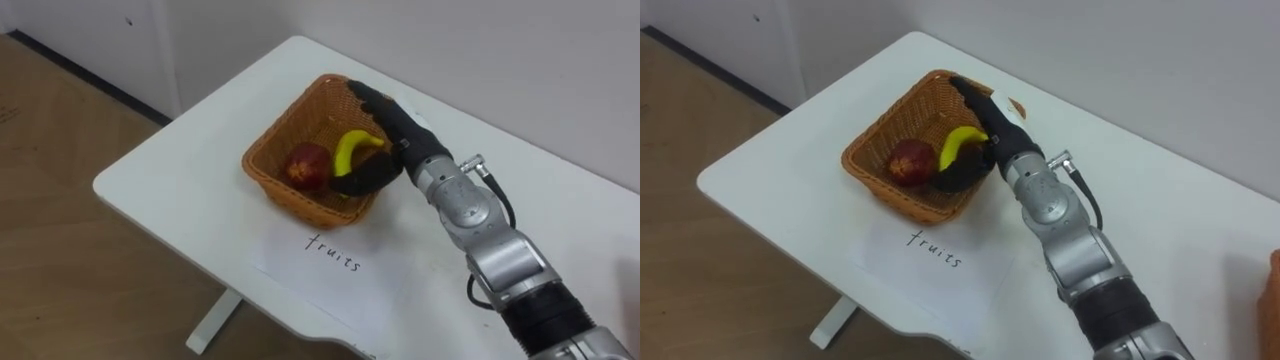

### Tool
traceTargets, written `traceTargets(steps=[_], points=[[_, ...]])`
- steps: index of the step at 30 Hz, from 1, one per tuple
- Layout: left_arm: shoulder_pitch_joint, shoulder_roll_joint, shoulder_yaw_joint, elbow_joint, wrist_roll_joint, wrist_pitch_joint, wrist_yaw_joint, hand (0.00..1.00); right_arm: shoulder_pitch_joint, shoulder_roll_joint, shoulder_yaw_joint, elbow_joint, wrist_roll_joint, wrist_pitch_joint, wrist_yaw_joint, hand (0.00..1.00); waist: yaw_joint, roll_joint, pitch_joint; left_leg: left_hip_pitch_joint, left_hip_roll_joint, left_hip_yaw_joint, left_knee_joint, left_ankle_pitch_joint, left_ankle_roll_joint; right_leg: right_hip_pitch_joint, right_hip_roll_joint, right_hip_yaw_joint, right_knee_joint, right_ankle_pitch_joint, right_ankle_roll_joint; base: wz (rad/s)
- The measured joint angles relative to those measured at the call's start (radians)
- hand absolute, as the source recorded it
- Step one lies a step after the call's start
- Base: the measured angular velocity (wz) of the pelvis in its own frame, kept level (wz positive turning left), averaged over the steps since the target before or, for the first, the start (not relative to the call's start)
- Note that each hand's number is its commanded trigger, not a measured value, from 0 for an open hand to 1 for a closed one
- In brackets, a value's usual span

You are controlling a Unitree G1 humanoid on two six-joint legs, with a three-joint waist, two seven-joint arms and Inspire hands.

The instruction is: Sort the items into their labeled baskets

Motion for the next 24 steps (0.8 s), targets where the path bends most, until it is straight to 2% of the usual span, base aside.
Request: traceTargets(steps=[7, 10, 14, 17, 20, 24], points=[[0.002, 0.000, 0.052, 0.004, -0.005, -0.016, 0.001, 0.00, 0.000, -0.010, -0.036, -0.046, -0.076, -0.003, -0.010, 0.00, -0.007, 0.002, 0.0013, -0.008, 0.001, 0.014, 0.006, 0.000, 0.000, -0.012, 0.000, 0.022, 0.001, 0.001, -0.001, -0.04], [0.003, 0.002, 0.052, 0.008, -0.007, -0.028, 0.004, 0.00, -0.001, -0.026, -0.075, -0.055, -0.079, -0.033, -0.051, 0.00, -0.020, 0.002, 0.0016, -0.009, 0.000, 0.017, 0.008, -0.001, 0.002, -0.013, -0.001, 0.024, 0.002, 0.001, -0.002, 0.00], [0.000, 0.000, 0.053, 0.030, -0.004, -0.042, 0.032, 0.00, 0.000, -0.054, -0.122, -0.092, -0.082, -0.040, -0.072, 0.00, -0.050, 0.003, 0.0014, -0.015, 0.000, 0.023, 0.009, -0.001, 0.002, -0.022, -0.001, 0.031, 0.005, 0.002, -0.003, -0.05], [0.000, -0.001, 0.054, 0.038, -0.003, -0.042, 0.040, 0.00, 0.003, -0.108, -0.143, -0.145, -0.089, -0.049, -0.090, 0.00, -0.084, 0.010, 0.0014, -0.007, 0.002, 0.040, 0.007, -0.002, 0.003, -0.022, 0.000, 0.050, 0.005, 0.002, -0.003, -0.16], [-0.003, -0.001, 0.057, 0.037, -0.003, -0.042, 0.040, 0.00, 0.003, -0.128, -0.176, -0.170, -0.090, -0.055, -0.119, 0.00, -0.107, 0.017, 0.0009, -0.004, 0.003, 0.050, 0.007, -0.002, 0.004, -0.023, 0.001, 0.060, 0.005, 0.003, -0.003, -0.10], [-0.008, -0.001, 0.058, 0.037, -0.010, -0.045, 0.046, 0.00, 0.007, -0.135, -0.240, -0.226, -0.113, -0.071, -0.168, 0.00, -0.153, 0.042, -0.0089, 0.004, 0.003, 0.062, 0.005, -0.003, 0.005, -0.023, 0.002, 0.075, 0.007, 0.004, -0.002, -0.09]])
